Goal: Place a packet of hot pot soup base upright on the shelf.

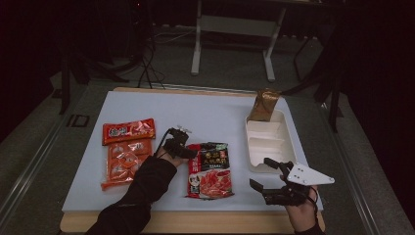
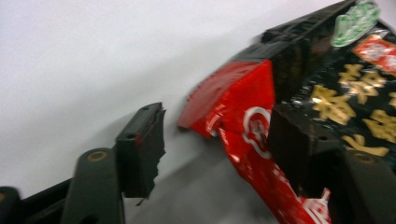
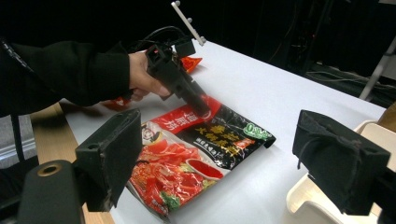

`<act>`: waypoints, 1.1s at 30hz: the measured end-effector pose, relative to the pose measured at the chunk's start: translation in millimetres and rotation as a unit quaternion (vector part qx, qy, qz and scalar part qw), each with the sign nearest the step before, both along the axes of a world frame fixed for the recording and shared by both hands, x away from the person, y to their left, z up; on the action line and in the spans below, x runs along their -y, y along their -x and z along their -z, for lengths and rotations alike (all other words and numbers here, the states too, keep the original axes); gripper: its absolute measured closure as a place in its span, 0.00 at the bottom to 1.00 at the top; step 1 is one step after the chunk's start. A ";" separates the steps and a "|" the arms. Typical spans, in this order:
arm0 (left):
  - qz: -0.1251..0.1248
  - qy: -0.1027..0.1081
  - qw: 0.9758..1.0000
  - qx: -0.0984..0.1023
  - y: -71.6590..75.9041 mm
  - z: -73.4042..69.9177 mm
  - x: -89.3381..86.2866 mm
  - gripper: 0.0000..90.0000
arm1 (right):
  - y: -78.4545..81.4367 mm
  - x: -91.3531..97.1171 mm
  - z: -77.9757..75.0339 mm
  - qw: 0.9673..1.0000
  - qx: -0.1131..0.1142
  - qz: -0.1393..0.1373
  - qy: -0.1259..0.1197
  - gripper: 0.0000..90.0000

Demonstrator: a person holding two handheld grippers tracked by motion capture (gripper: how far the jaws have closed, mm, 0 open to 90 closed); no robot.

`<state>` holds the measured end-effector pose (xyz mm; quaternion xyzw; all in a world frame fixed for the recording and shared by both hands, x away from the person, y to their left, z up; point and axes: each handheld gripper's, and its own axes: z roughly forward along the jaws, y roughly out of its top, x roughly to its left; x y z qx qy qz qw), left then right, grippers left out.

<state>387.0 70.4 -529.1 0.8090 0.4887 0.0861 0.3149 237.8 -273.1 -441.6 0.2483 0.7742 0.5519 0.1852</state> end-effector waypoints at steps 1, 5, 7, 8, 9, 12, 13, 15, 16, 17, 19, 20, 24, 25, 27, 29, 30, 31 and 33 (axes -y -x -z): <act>0.002 0.004 1.000 -0.004 -0.8 1.3 -0.2 0.46 | 0.0 -0.1 0.2 1.000 0.000 0.000 0.001 0.18; 0.018 0.014 1.000 -0.016 0.0 0.7 1.3 0.61 | 0.0 -0.2 0.2 1.000 0.000 -0.002 0.001 0.18; 0.024 0.007 1.000 -0.016 1.5 0.3 4.1 0.68 | -0.3 -0.4 0.4 1.000 -0.001 -0.002 0.001 0.18; 0.032 -0.003 0.999 -0.016 2.0 -0.5 6.2 0.71 | -0.4 -0.6 0.6 1.000 -0.003 -0.002 0.002 0.18; 0.038 -0.012 0.999 -0.016 1.7 -1.1 7.9 0.73 | -0.5 -0.9 0.7 1.000 -0.002 -0.002 0.003 0.18; 0.045 -0.030 0.998 -0.018 0.3 -2.5 10.9 0.79 | -0.8 -1.7 1.1 1.000 -0.002 -0.003 0.004 0.18; 0.044 -0.028 0.998 -0.025 -0.4 -3.1 11.2 0.82 | -1.0 -1.9 1.2 1.000 -0.002 -0.003 0.004 0.18; 0.035 -0.019 0.999 -0.033 -1.0 -3.4 12.0 0.88 | -1.2 -2.5 1.7 1.000 -0.003 -0.003 0.004 0.18; 0.030 -0.006 0.999 -0.037 -1.3 -2.9 10.9 0.90 | -1.2 -2.8 2.0 1.000 -0.003 -0.003 0.006 0.18; 0.025 0.007 0.999 -0.039 -1.4 -2.2 9.8 0.92 | -1.1 -3.0 2.1 1.000 -0.003 -0.002 0.007 0.18; 0.023 0.014 0.999 -0.019 2.9 -2.7 10.6 0.95 | -1.1 -3.0 2.1 1.000 -0.003 -0.003 0.006 0.18; 0.026 0.013 1.000 -0.003 5.7 -3.3 12.0 0.95 | -1.3 -2.8 2.0 1.000 -0.003 -0.002 0.005 0.18; 0.032 0.026 0.999 0.001 6.7 -4.0 9.5 0.96 | -1.6 -2.0 2.3 1.000 -0.001 0.000 0.004 0.18; 0.035 0.027 0.999 0.002 6.4 -4.4 8.9 0.97 | -1.8 -2.0 2.5 1.000 0.000 0.000 0.005 0.18; 0.036 0.030 0.999 0.002 6.8 -6.7 8.8 0.97 | -1.7 -2.4 2.5 1.000 0.004 0.000 0.007 0.18; 0.041 0.032 0.999 0.005 7.8 -11.1 7.9 0.97 | -1.4 -2.6 2.4 1.000 0.007 0.001 0.010 0.18; 0.043 0.034 0.998 0.006 8.3 -13.2 7.4 0.97 | -1.3 -2.7 2.3 1.000 0.010 0.002 0.010 0.18; 0.046 0.038 0.998 0.010 9.2 -16.0 7.2 0.97 | -1.2 -2.8 2.2 1.000 0.012 0.006 0.013 0.18; 0.050 0.041 0.998 0.014 11.7 -21.6 6.2 0.97 | -1.0 -2.5 1.9 1.000 0.012 0.015 0.012 0.18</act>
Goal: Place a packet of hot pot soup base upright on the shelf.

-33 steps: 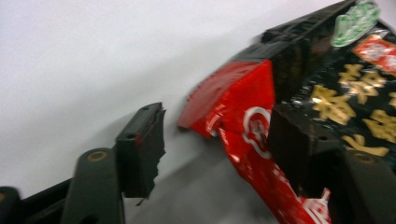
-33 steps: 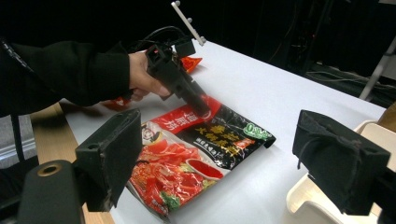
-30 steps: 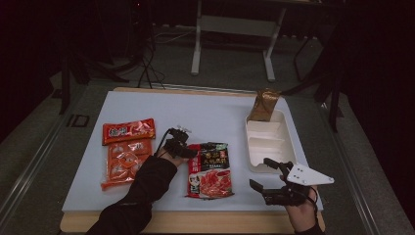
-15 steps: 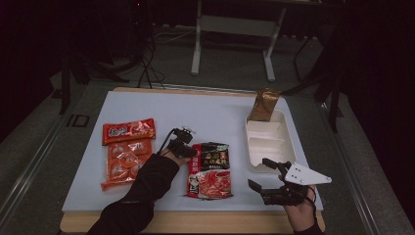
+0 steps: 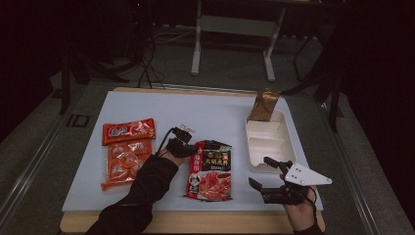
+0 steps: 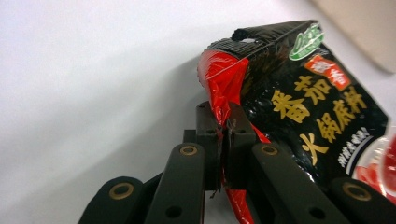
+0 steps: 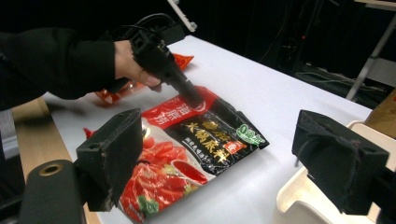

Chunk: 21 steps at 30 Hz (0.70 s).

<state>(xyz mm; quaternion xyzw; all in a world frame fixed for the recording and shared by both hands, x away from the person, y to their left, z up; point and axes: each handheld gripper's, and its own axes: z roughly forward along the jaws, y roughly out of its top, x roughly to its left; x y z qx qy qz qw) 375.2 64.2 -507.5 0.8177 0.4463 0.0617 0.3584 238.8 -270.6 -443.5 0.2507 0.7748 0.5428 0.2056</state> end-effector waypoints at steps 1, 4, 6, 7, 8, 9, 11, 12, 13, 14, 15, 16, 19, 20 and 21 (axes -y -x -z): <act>0.005 0.000 1.000 0.007 1.6 -2.5 -0.4 0.97 | 0.2 0.7 -0.6 1.000 -0.001 0.002 -0.005 0.18; 0.004 0.006 1.000 0.015 6.2 -9.0 -1.7 0.97 | 1.1 2.4 -2.8 1.000 0.005 0.013 -0.008 0.18; 0.003 0.011 1.000 0.021 9.3 -13.3 -1.9 0.97 | 0.9 3.2 -2.9 1.000 0.004 0.014 -0.010 0.18; 0.003 0.014 1.000 0.026 11.2 -15.6 -1.6 0.98 | 0.7 3.1 -2.6 1.000 0.004 0.014 -0.008 0.18; 0.005 0.016 0.999 0.033 13.6 -18.9 -0.8 0.97 | 0.3 2.8 -2.1 1.000 0.005 0.013 -0.007 0.18; 0.006 0.018 0.999 0.035 14.6 -20.8 -0.8 0.97 | 0.5 2.3 -1.8 1.000 0.011 0.015 -0.005 0.19; 0.008 0.022 0.999 0.043 17.9 -25.4 -0.9 0.97 | 1.5 1.3 -2.6 1.000 0.019 0.021 -0.001 0.20; 0.010 0.025 0.999 0.047 20.2 -28.0 -0.9 0.97 | 1.9 1.0 -3.3 0.999 0.024 0.021 -0.002 0.20; 0.010 0.027 0.998 0.049 21.6 -29.6 -1.1 0.97 | 2.4 0.7 -4.1 0.999 0.028 0.023 -0.004 0.20; 0.012 0.030 0.998 0.052 23.7 -31.7 -2.1 0.97 | 2.8 0.5 -4.4 0.999 0.029 0.023 -0.004 0.20; 0.013 0.037 0.998 0.055 26.0 -33.7 -2.9 0.97 | 3.0 0.4 -4.2 0.999 0.030 0.025 -0.002 0.20; 0.015 0.041 0.997 0.061 29.4 -36.4 -4.1 0.97 | 2.8 0.3 -3.9 0.999 0.029 0.026 0.000 0.20; 0.022 0.050 0.996 0.074 36.7 -42.5 -6.0 0.97 | 0.9 1.4 -3.0 0.999 0.025 0.030 -0.003 0.20; 0.026 0.052 0.995 0.079 39.2 -44.3 -6.1 0.97 | 0.2 1.9 -3.0 0.999 0.027 0.031 -0.007 0.20; 0.030 0.052 0.995 0.085 41.0 -45.9 -6.2 0.97 | -0.2 2.1 -3.1 0.999 0.033 0.037 -0.004 0.20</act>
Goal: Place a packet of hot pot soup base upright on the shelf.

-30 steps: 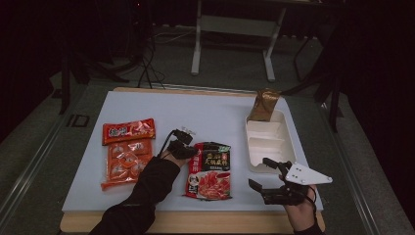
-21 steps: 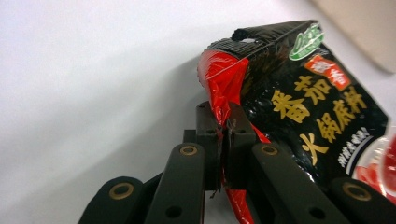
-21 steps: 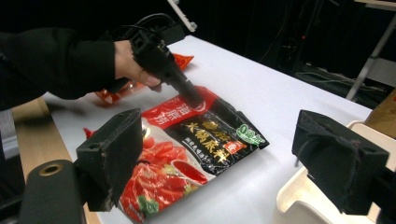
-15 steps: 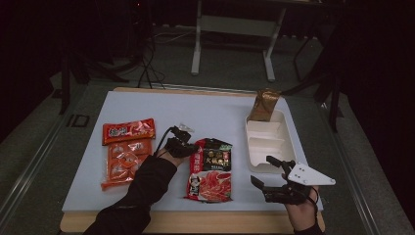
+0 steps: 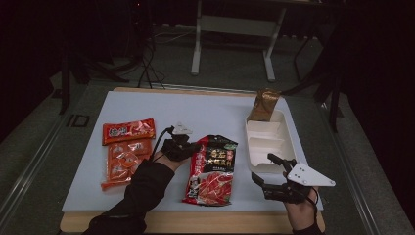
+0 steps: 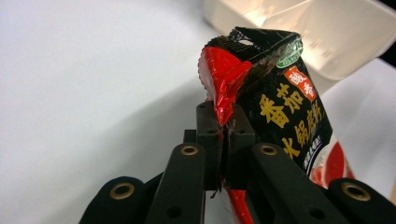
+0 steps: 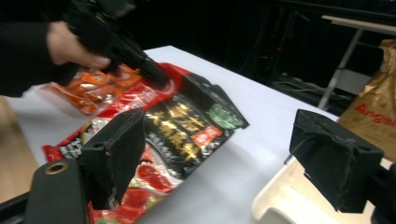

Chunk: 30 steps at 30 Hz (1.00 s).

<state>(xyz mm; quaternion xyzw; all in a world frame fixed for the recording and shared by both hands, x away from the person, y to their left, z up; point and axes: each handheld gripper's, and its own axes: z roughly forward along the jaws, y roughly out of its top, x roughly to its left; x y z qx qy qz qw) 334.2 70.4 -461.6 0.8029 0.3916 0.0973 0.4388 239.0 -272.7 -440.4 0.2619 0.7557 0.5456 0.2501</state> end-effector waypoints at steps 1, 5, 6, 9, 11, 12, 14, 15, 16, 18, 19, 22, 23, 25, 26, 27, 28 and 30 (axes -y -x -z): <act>0.002 0.004 1.000 0.001 1.4 -1.2 -0.3 0.97 | -0.7 -0.1 -0.3 1.000 0.000 0.000 0.004 0.20; 0.013 0.024 1.000 0.008 7.2 -5.8 -0.7 0.97 | -2.0 -0.6 -0.7 1.000 -0.011 0.006 0.007 0.19; 0.014 0.028 0.999 0.011 9.1 -7.4 -0.7 0.97 | -2.0 -0.4 -0.8 1.000 -0.013 0.010 0.009 0.18; 0.021 0.037 0.999 0.021 14.9 -11.6 0.0 0.97 | -2.1 1.0 -2.0 0.999 -0.024 0.029 0.008 0.15; 0.025 0.043 0.998 0.029 18.3 -13.1 0.2 0.97 | -2.4 2.7 -3.5 0.999 -0.030 0.029 0.003 0.15; 0.025 0.043 0.998 0.032 19.9 -13.9 -0.2 0.97 | -1.8 3.0 -4.3 0.999 -0.031 0.031 -0.001 0.14; 0.031 0.056 0.997 0.038 23.9 -15.3 -1.1 0.97 | -1.7 2.9 -6.0 0.999 -0.034 0.027 -0.003 0.12; 0.031 0.056 0.997 0.043 25.4 -15.9 -1.4 0.97 | -1.1 1.8 -6.8 0.999 -0.032 0.030 -0.005 0.12; 0.031 0.058 0.997 0.044 27.3 -16.8 -1.4 0.97 | -0.9 1.6 -7.5 0.999 -0.038 0.023 -0.010 0.11; 0.031 0.069 0.996 0.050 31.2 -18.3 -1.9 0.97 | -0.2 -1.0 -8.8 0.999 -0.038 0.022 -0.005 0.11; 0.029 0.074 0.996 0.050 32.8 -19.3 -1.9 0.97 | 0.7 -2.5 -9.1 0.999 -0.031 0.022 -0.001 0.11; 0.033 0.086 0.994 0.067 38.8 -23.4 -0.9 0.97 | 1.7 -6.5 -11.1 0.999 -0.038 0.014 0.005 0.12; 0.036 0.090 0.993 0.073 40.4 -25.0 -0.8 0.97 | 1.5 -7.3 -11.6 0.999 -0.041 0.015 0.008 0.12; 0.040 0.097 0.991 0.086 43.1 -29.0 -1.0 0.97 | 2.5 -8.2 -13.1 0.999 -0.043 0.018 0.008 0.14; 0.044 0.100 0.989 0.098 44.3 -30.5 -1.1 0.97 | 2.7 -8.3 -13.7 0.999 -0.043 0.017 0.007 0.15; 0.042 0.101 0.989 0.102 45.0 -31.9 -1.4 0.97 | 3.0 -8.2 -14.6 0.999 -0.043 0.018 0.005 0.15; 0.044 0.105 0.988 0.103 44.4 -33.1 -2.1 0.97 | 3.2 -7.8 -15.7 0.999 -0.042 0.016 0.000 0.15; 0.044 0.117 0.986 0.111 43.7 -34.2 -4.7 0.97 | 2.5 -7.6 -18.0 0.999 -0.046 0.012 -0.006 0.16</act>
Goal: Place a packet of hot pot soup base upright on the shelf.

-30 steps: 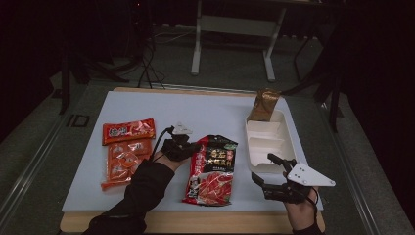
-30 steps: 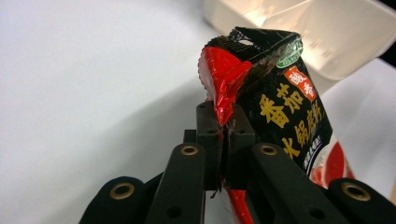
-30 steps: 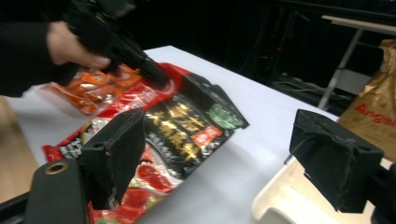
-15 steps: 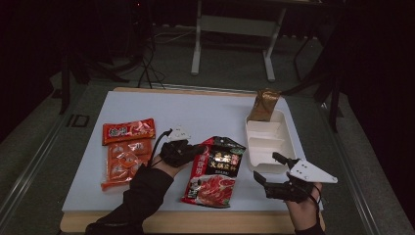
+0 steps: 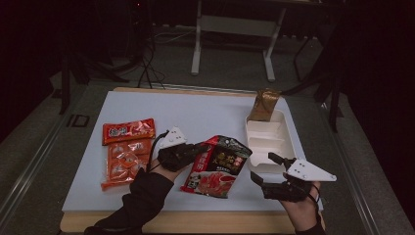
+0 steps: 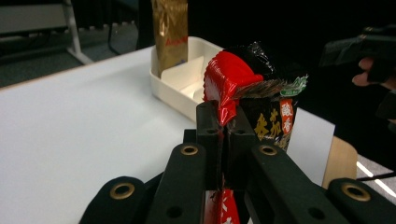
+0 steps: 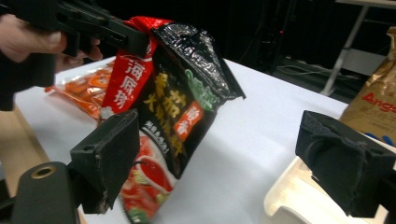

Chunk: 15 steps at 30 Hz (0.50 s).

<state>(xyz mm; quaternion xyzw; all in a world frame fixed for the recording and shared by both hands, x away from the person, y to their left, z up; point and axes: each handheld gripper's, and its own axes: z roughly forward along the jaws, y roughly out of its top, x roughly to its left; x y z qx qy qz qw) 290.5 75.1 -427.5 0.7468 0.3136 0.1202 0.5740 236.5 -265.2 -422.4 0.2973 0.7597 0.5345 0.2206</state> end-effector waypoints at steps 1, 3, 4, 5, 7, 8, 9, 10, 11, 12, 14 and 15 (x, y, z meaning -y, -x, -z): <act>0.003 0.004 1.000 0.000 -0.8 -0.3 -1.0 0.97 | -0.5 -0.1 -1.1 1.000 0.002 -0.001 0.000 0.16; 0.010 0.021 1.000 0.008 -1.8 -0.1 -3.7 0.97 | -1.4 -1.3 -2.2 1.000 -0.001 -0.003 -0.001 0.17; 0.015 0.027 0.999 0.011 -2.3 0.0 -4.3 0.97 | -2.4 -1.9 -3.0 1.000 -0.003 -0.007 -0.003 0.20; 0.017 0.035 0.999 0.013 -2.4 0.2 -4.8 0.97 | -3.4 -2.1 -3.5 1.000 -0.004 -0.012 -0.003 0.20; 0.029 0.053 0.998 0.017 -2.9 1.0 -5.4 0.97 | -6.3 -3.4 -5.1 1.000 -0.007 -0.014 -0.007 0.20; 0.033 0.062 0.997 0.022 -2.4 1.5 -5.4 0.97 | -7.9 -4.3 -5.9 1.000 -0.011 -0.018 -0.013 0.20; 0.035 0.070 0.997 0.022 -2.2 1.7 -5.2 0.97 | -9.8 -5.5 -6.9 1.000 -0.009 -0.015 -0.015 0.20; 0.041 0.077 0.996 0.022 -2.7 1.7 -4.7 0.97 | -11.7 -6.4 -7.6 1.000 -0.012 -0.018 -0.017 0.20; 0.042 0.083 0.995 0.023 -2.4 1.9 -4.6 0.97 | -13.7 -7.1 -8.0 0.999 -0.015 -0.022 -0.022 0.20; 0.042 0.094 0.994 0.024 -1.9 2.6 -4.2 0.97 | -15.0 -7.8 -8.3 0.999 -0.015 -0.020 -0.025 0.20; 0.044 0.102 0.994 0.020 -2.4 2.9 -3.4 0.97 | -19.0 -9.5 -9.1 0.999 -0.027 -0.028 -0.033 0.20; 0.043 0.110 0.993 0.018 -2.5 3.8 -3.0 0.97 | -20.5 -10.1 -9.3 0.998 -0.031 -0.031 -0.039 0.20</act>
